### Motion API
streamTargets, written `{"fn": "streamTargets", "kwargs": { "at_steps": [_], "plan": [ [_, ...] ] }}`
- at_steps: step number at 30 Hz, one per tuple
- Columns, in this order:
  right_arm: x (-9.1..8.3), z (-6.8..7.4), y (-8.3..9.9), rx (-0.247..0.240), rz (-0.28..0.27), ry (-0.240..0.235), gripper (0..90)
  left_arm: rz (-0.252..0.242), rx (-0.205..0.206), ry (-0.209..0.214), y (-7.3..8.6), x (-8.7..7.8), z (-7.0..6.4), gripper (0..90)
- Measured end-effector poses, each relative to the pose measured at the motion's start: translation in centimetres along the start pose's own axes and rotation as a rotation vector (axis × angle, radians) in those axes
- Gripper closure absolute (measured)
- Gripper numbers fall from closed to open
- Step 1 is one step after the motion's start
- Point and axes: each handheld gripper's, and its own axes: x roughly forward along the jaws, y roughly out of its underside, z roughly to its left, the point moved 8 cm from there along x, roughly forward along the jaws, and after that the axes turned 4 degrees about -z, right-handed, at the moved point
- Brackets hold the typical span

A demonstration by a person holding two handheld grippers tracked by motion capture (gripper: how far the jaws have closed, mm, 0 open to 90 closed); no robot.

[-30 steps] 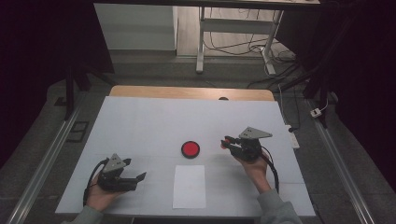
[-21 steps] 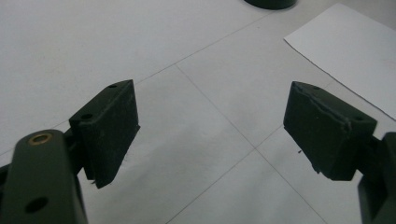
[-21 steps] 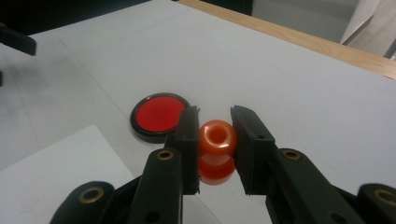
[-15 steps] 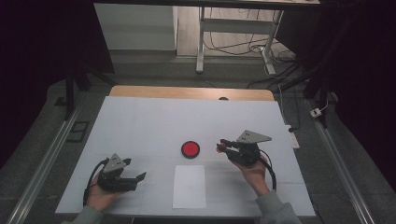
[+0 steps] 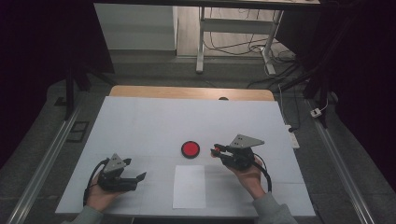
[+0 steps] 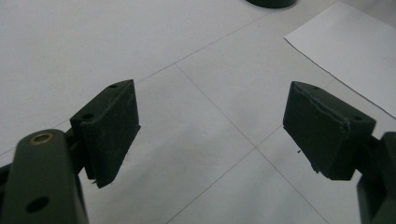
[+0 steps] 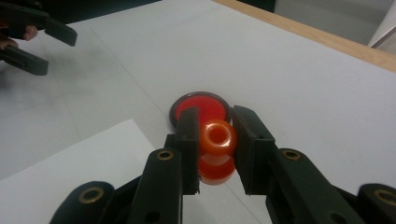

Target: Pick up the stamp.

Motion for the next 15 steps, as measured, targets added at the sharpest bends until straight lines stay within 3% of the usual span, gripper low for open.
{"fn": "streamTargets", "kwargs": {
  "at_steps": [15],
  "plan": [
    [1.2, 2.7, 0.0, -0.022, 0.008, -0.076, 71.5, 0.006, -0.001, -0.001, 0.1, 0.0, 0.1, 18.8]
  ]
}}
